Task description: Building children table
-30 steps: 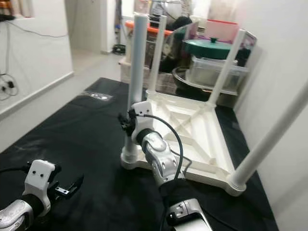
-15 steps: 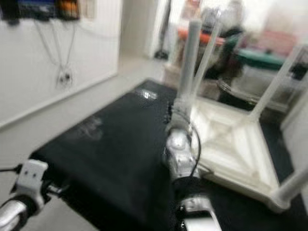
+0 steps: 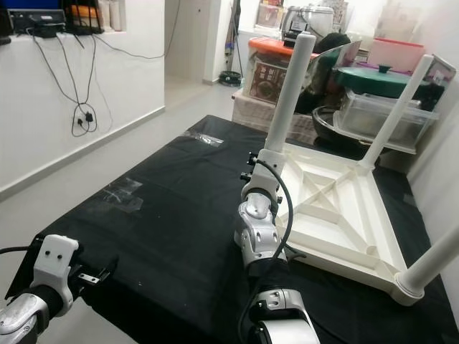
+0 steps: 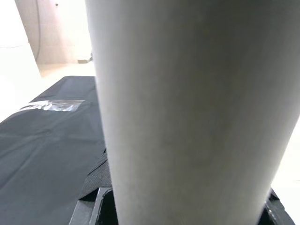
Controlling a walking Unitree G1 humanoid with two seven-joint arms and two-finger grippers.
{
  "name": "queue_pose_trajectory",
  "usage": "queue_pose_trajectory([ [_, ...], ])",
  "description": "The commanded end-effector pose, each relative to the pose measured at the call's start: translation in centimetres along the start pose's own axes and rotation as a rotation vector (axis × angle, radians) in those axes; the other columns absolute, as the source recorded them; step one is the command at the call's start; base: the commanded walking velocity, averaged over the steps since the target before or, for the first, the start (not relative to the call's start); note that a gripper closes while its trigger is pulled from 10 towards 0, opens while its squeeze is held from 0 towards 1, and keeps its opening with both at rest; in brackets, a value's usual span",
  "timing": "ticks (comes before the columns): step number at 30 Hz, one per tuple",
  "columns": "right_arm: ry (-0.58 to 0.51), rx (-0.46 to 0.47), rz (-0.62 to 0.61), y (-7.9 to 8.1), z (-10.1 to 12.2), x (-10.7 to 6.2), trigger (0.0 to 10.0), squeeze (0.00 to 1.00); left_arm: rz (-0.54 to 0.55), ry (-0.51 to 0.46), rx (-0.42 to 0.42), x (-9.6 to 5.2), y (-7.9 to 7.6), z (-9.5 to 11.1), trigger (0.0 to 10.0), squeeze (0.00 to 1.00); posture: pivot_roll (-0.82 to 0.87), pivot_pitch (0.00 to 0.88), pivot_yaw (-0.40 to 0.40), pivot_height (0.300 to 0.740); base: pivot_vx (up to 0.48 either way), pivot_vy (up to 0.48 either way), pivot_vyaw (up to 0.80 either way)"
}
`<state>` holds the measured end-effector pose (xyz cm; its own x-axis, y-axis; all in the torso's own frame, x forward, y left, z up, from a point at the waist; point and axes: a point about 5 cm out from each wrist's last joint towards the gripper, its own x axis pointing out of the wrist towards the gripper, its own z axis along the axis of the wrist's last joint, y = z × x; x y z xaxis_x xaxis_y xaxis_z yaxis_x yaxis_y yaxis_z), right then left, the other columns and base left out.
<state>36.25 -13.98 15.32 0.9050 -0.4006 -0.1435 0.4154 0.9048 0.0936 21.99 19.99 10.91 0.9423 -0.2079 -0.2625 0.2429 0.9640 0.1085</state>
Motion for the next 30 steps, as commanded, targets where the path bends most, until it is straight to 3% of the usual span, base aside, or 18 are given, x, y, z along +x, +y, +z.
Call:
queue_pose_trajectory([
  [1, 0.228, 0.01, -0.139, -3.0, -5.0, -0.1, 0.0, 0.0, 0.004, 0.018, -0.007, 0.2, 0.0, -0.3, 10.0, 0.0, 0.11, 0.0, -0.103, 0.74, 0.0, 0.0, 0.0],
  [30, 0.087, 0.053, -0.263, -3.6, -3.2, -0.3, 0.0, 0.0, 0.014, 0.009, 0.009, 0.3, 0.4, -0.1, 10.0, 0.0, 0.11, 0.0, -0.082, 0.74, 0.0, 0.0, 0.0],
])
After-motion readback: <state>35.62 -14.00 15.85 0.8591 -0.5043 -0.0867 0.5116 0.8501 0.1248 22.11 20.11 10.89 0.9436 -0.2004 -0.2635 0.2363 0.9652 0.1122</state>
